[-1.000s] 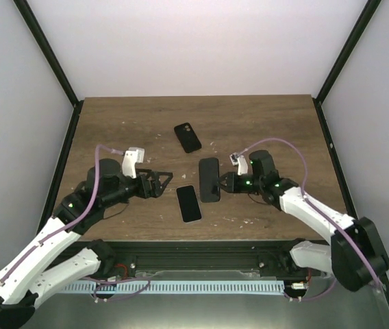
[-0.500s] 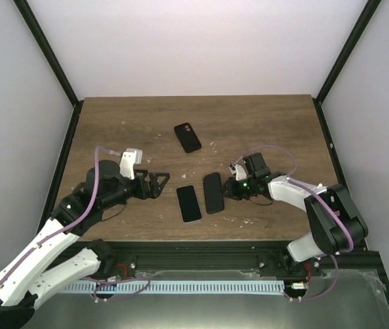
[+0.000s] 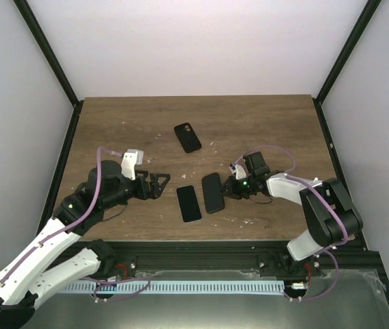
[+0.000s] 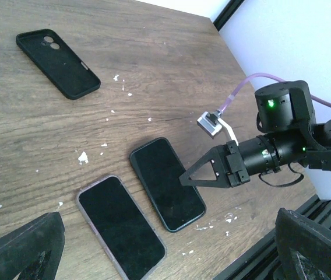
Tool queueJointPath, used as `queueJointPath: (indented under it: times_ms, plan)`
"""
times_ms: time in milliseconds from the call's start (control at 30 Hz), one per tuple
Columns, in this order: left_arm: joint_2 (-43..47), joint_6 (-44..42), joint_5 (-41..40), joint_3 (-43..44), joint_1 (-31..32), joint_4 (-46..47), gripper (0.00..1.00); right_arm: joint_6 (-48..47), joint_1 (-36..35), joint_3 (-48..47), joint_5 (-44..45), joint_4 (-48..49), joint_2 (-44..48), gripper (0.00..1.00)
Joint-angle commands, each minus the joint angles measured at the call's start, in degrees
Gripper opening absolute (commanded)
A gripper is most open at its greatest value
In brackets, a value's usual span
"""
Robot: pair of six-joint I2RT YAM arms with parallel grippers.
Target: Put the phone into the phone case
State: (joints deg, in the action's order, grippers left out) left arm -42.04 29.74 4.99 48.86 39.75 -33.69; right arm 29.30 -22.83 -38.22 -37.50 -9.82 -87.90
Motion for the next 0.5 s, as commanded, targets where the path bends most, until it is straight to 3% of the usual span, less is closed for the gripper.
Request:
queueJointPath:
  times_ms: [0, 233, 467]
  plan:
    - [0.2, -0.8, -0.5, -0.8, -0.1, 0.3, 1.0, -0.8, -0.1, 0.2, 11.5, -0.9, -4.1, 0.1]
    - [0.3, -1.2, -1.0, -0.7, -0.1, 0.3, 1.0, -0.6, -0.1, -1.3, 14.5, -4.1, -1.4, 0.31]
    - [0.3, -0.9, -0.8, -1.1, -0.1, 0.9, 1.0, 0.0, -0.1, -4.6, 14.6, -6.7, 2.2, 0.36]
